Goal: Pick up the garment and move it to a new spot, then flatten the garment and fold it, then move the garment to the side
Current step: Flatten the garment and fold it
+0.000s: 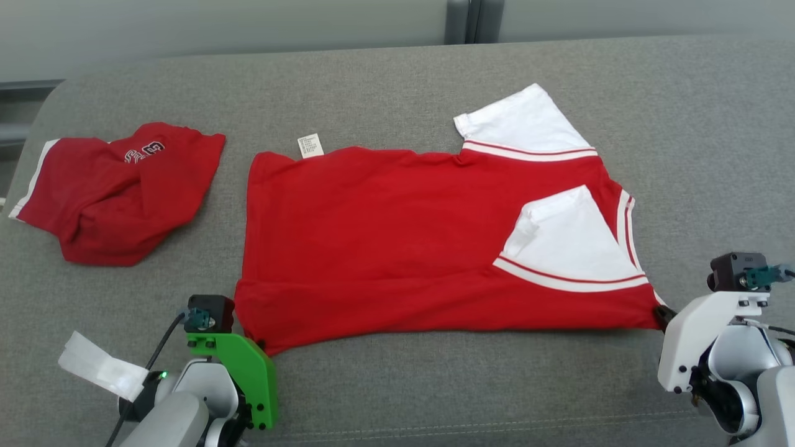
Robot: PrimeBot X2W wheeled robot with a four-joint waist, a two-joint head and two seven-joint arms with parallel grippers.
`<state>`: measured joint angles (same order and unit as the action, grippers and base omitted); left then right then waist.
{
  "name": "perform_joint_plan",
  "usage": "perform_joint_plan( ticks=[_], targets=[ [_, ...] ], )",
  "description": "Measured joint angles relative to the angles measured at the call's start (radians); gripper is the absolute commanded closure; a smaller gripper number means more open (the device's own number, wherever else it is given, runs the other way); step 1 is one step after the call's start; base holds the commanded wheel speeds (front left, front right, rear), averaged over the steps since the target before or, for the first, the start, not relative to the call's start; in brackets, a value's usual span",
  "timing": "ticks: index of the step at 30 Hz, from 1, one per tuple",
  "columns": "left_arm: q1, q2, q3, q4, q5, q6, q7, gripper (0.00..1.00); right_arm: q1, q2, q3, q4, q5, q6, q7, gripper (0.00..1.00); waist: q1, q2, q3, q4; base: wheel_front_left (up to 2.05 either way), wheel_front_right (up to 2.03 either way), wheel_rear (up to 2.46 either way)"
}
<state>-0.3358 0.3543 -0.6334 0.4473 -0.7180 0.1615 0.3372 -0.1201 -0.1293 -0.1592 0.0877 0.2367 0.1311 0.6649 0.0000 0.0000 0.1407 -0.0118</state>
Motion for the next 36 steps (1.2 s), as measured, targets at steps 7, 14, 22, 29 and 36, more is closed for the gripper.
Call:
perform_joint_plan(
  ticks=[7,14,22,29,36],
  targets=[
    [0.069,0.035,0.001,-0.089,-0.041,0.011,0.065,1.0,0.082,0.028,-0.028,-0.06,0.008,0.0,0.002,1.0,0.0,0.0,-0.036,-0.028,0.0,0.0,0.0],
    [0.129,0.069,-0.002,-0.181,-0.068,0.042,0.13,1.0,0.133,0.052,-0.042,-0.086,0.014,0.0,0.002,1.0,0.0,0.0,-0.054,-0.036,0.0,0.0,0.0],
    [0.183,0.075,-0.001,-0.234,-0.092,0.067,0.146,1.0,0.157,0.067,-0.06,-0.077,0.017,0.0,0.007,1.0,0.0,0.0,-0.063,-0.03,0.0,0.0,0.0],
    [0.205,0.08,0.007,-0.24,-0.089,0.076,0.102,0.0,0.174,0.076,-0.078,-0.061,0.041,0.0,0.005,0.0,0.0,0.0,-0.081,-0.024,0.0,0.0,0.0],
    [0.226,0.057,0.059,-0.227,-0.079,0.08,-0.073,0.0,0.173,0.078,-0.152,-0.047,0.078,0.0,-0.125,0.0,0.0,0.0,-0.113,-0.013,0.0,0.0,0.0]
  ],
)
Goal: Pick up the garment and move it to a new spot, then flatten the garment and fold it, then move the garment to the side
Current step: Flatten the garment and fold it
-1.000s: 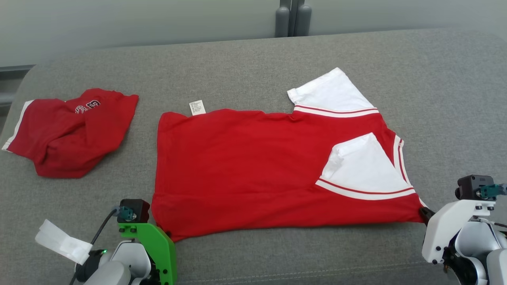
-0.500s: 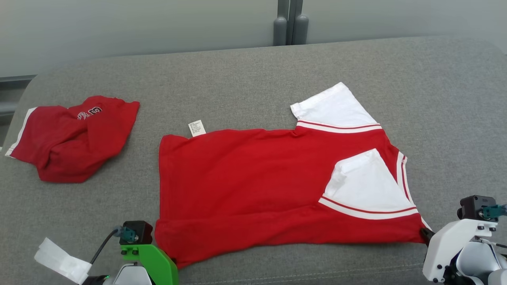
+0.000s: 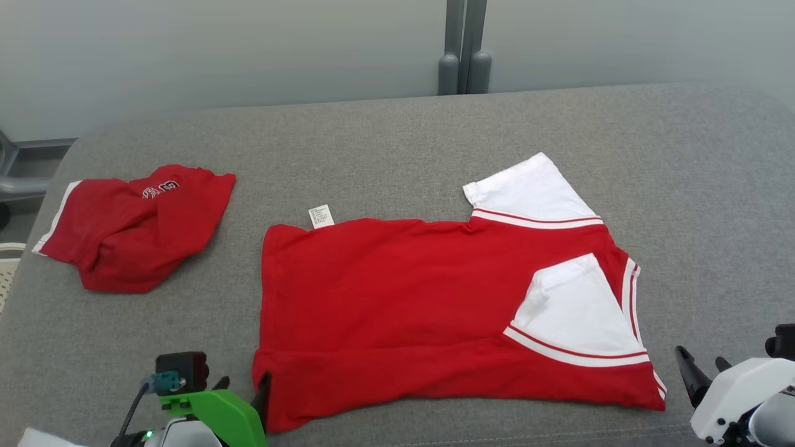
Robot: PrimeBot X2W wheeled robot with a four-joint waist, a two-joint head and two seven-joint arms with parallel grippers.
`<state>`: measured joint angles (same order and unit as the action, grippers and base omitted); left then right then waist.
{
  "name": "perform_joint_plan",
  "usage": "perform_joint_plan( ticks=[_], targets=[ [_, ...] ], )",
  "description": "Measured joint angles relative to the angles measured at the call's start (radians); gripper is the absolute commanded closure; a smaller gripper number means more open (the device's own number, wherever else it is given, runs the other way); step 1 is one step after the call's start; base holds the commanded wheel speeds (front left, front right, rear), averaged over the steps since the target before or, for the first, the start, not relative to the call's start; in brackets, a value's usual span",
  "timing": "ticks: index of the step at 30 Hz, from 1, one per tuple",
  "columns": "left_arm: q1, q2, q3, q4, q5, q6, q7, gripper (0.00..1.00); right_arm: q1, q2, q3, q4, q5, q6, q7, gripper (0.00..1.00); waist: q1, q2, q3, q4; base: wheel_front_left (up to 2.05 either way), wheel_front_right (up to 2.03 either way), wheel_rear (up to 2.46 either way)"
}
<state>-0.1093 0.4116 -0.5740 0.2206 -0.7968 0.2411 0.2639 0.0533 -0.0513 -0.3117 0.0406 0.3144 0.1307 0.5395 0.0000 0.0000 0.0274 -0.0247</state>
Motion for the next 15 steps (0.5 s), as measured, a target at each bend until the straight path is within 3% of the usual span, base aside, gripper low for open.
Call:
perform_joint_plan(
  ticks=[5,10,15],
  targets=[
    [0.023,-0.033,0.044,0.006,0.036,-0.005,-0.212,0.0,-0.002,0.0,0.005,0.042,0.057,0.0,-0.146,0.0,0.0,0.0,-0.032,0.012,0.0,0.0,0.0],
    [0.023,-0.067,0.07,0.024,0.072,-0.021,-0.402,0.0,-0.003,0.002,0.074,0.072,0.075,0.0,-0.286,0.0,0.0,0.0,-0.061,0.024,0.0,0.0,0.0],
    [0.021,-0.094,0.106,0.04,0.102,-0.023,-0.504,0.0,-0.016,0.002,0.139,0.098,0.074,0.0,-0.427,0.0,0.0,0.0,-0.087,0.033,0.0,0.0,0.0]
  ],
)
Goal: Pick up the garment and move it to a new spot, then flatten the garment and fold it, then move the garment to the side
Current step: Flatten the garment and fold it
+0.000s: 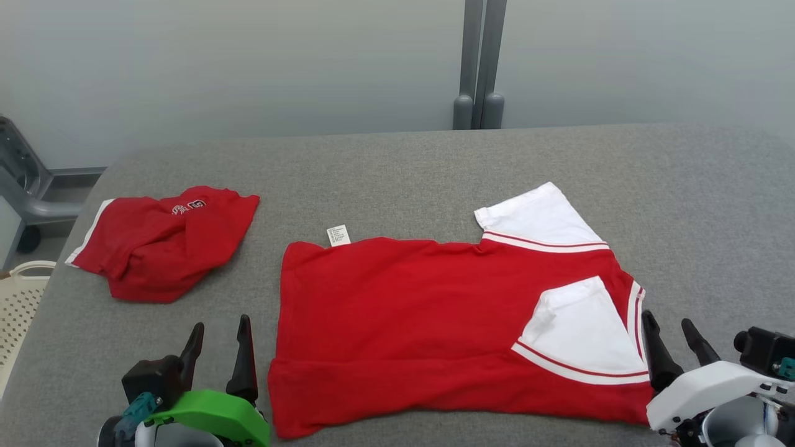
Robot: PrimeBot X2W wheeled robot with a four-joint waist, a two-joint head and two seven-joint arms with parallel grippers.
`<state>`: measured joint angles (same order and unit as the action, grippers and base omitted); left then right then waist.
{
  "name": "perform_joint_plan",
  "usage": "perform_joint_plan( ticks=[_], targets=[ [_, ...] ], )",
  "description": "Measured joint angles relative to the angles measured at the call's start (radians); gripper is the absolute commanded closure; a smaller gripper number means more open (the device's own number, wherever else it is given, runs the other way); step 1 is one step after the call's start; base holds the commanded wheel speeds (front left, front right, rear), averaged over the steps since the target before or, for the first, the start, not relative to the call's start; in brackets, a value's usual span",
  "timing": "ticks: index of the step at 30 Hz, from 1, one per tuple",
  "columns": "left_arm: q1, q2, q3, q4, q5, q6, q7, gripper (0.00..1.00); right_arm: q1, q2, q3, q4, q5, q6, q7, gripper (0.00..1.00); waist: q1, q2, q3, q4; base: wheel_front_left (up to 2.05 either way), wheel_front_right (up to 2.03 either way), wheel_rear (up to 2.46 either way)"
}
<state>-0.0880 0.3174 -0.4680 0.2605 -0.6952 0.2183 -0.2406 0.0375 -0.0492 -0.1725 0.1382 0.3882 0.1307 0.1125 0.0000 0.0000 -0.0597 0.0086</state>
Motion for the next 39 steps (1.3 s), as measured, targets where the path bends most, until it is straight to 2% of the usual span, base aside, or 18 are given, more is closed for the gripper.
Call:
perform_joint_plan(
  ticks=[6,13,19,23,28,39],
  targets=[
    [0.003,-0.03,0.06,-0.007,0.023,-0.026,-0.021,0.0,-0.019,0.0,0.066,0.035,-0.018,0.0,-0.126,0.0,0.0,0.0,-0.022,0.008,0.0,0.0,0.0],
    [0.06,-0.054,0.181,-0.045,0.089,-0.106,-0.024,0.0,-0.052,0.0,0.12,0.095,-0.029,0.0,-0.189,0.0,0.0,0.0,-0.033,0.015,0.0,0.0,0.0],
    [0.098,-0.043,0.179,-0.017,0.148,-0.162,-0.025,0.0,-0.072,0.0,0.145,0.141,-0.071,0.0,-0.218,0.0,0.0001,0.0,-0.037,0.034,0.0,0.0,0.0],
    [0.1,-0.034,0.177,0.012,0.163,-0.167,-0.025,0.0,-0.078,0.0,0.144,0.162,-0.106,0.0,-0.233,0.0,0.0001,0.0,-0.039,0.055,0.0,0.0,0.0],
    [0.1,-0.048,0.206,0.017,0.178,-0.172,-0.025,0.0,-0.078,0.0,0.147,0.181,-0.151,0.0,-0.251,0.0,0.0,0.0,-0.041,0.083,0.0,0.0,0.0],
    [0.1,-0.078,0.236,0.04,0.216,-0.221,-0.025,0.0,-0.069,0.0,0.151,0.211,-0.173,0.0,-0.267,0.0,0.0,0.0,-0.045,0.094,0.0,0.0,0.0]
  ],
)
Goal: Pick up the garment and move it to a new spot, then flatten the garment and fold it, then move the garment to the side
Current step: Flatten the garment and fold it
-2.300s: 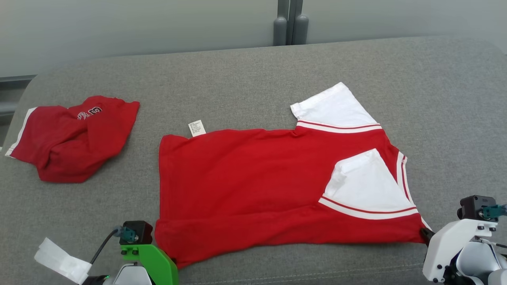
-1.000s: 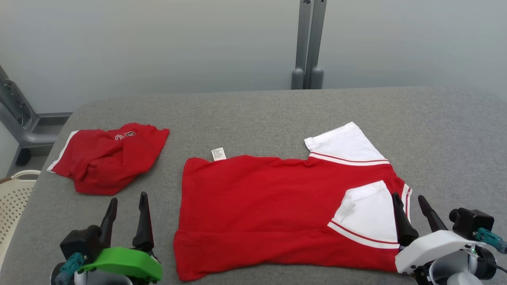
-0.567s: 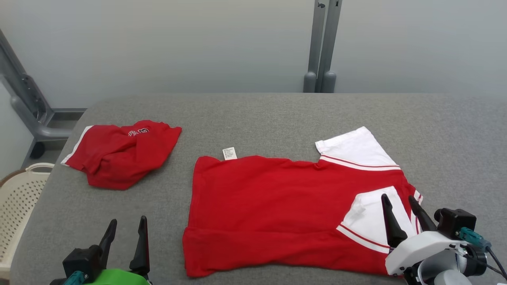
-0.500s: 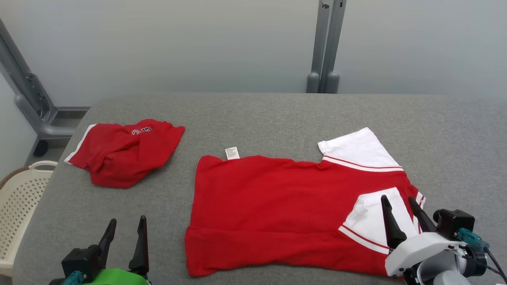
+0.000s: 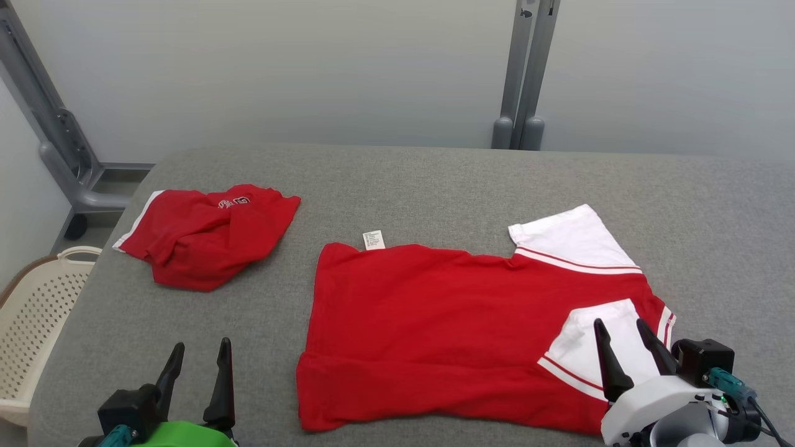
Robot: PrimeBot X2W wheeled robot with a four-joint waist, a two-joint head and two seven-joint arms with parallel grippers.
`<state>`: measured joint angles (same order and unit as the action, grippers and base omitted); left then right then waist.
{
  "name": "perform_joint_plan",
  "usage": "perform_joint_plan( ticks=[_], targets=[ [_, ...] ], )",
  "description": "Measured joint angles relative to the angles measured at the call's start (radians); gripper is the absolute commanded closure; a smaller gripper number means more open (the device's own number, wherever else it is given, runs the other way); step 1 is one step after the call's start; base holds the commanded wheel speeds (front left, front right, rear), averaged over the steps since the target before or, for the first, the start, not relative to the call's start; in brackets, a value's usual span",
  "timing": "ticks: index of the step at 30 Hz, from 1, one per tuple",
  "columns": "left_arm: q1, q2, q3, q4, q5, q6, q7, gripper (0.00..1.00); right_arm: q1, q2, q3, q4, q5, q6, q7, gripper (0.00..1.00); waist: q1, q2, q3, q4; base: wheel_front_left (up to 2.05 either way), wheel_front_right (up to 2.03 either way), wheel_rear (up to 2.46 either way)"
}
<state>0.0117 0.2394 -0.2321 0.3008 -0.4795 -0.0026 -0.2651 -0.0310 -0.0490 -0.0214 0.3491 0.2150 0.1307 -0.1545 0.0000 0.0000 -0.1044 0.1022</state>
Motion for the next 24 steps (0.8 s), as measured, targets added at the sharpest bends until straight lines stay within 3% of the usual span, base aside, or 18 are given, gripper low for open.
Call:
perform_joint_plan(
  ticks=[16,21,24],
  targets=[
    [-0.024,-0.024,0.016,0.042,0.03,-0.039,0.0,0.0,-0.018,0.0,-0.014,-0.009,0.001,0.0,0.049,0.0,0.0,0.0,0.032,-0.023,0.0,0.0,0.0],
    [-0.094,-0.027,0.0,0.079,0.031,-0.043,0.047,0.0,-0.073,-0.003,-0.012,-0.034,-0.028,0.0,0.132,0.0,0.0,0.0,0.053,-0.019,0.0,0.0,0.0],
    [-0.181,-0.02,-0.021,0.113,0.038,-0.052,0.111,0.0,-0.135,-0.041,0.025,-0.055,-0.027,0.0,0.221,0.0,0.0,0.0,0.073,-0.016,0.0,0.0,0.0]
  ],
)
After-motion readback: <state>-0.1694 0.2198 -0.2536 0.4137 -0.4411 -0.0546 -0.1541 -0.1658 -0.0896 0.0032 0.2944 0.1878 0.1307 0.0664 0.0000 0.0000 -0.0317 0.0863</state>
